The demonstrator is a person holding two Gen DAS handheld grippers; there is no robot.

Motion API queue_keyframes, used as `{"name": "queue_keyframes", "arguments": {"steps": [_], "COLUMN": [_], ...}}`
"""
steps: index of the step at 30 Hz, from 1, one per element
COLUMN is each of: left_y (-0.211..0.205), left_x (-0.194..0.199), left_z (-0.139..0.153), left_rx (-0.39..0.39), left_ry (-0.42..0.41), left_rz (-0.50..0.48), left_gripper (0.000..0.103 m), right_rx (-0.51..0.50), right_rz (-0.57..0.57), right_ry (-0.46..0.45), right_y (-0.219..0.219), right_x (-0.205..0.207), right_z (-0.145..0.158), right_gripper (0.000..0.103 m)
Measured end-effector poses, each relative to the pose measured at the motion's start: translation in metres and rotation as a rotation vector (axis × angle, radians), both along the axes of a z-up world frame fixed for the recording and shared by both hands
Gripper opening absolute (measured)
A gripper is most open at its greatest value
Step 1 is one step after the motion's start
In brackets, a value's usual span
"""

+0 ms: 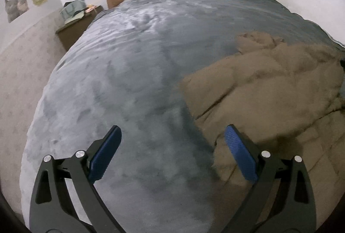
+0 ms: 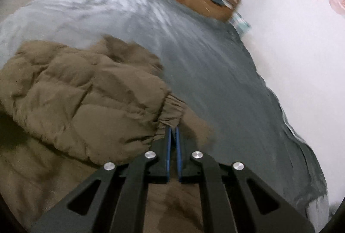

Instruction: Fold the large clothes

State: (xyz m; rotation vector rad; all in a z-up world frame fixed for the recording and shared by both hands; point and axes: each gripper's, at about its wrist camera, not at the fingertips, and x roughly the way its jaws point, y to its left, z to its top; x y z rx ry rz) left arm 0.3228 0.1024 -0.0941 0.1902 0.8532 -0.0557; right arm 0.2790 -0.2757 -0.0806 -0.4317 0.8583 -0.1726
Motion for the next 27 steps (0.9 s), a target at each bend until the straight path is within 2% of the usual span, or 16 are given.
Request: {"name": "queue_keyframes", "arguments": {"steps": [5, 9, 10, 11, 13, 15, 18, 24, 25, 26, 27], "left_y": [-0.023, -0.033, -0.035, -0.039, -0.039, -0.041, -0.050, -0.055, -0.055, -0.053, -0.053], "left_x": [0.011, 0.019, 0.022, 0.023, 0.022, 0.025, 0.029, 0.038, 0.040, 0.040, 0.042], "left_z": [-0.003, -0.007, -0.008, -0.009, -0.010, -0.012, -0.019, -0.033, -0.036, -0.036, -0.037], "left_rx": [0.015, 0.009, 0.003, 0.001, -0.001, 0.003, 0.039, 0.049, 0.052, 0.044, 0.033], "left_ry": [0.014, 0.021, 0.027, 0.031, 0.035, 0.041, 0.048, 0.078, 0.085, 0.092, 0.098], "left_rz": [-0.019, -0.025, -0.025, -0.023, -0.020, -0.021, -0.026, -0.033, -0.032, -0.033, -0.033], "left_gripper": [0.096, 0.096, 0.096, 0.096, 0.096, 0.096, 0.096, 0.096, 0.096, 0.096, 0.096], "right_rx": [0.023, 0.285, 0.328, 0.365, 0.401, 0.435, 0.481, 0.551, 0.558, 0.553, 0.511], "right_rz": [-0.093, -0.091, -0.092, -0.082, -0.068, -0.035, -0.013, 0.009, 0.023, 0.038, 0.059], "right_ry": [0.065, 0.065, 0.063, 0.057, 0.039, 0.022, 0.043, 0.151, 0.167, 0.174, 0.181], "right_y": [-0.061, -0.095, -0.097, -0.097, -0.095, -0.084, -0.069, -0.051, -0.046, -0.043, -0.034], "right_x": [-0.002, -0.011, -0.010, -0.009, -0.005, 0.005, 0.022, 0.060, 0.061, 0.060, 0.058], "right_z": [-0.027, -0.027, -0.026, -0.026, -0.027, -0.025, -0.033, -0.067, -0.072, -0.074, -0.077], "right_gripper": [0.001, 0.005, 0.010, 0.030, 0.060, 0.061, 0.061, 0.062, 0.054, 0.034, 0.027]}}
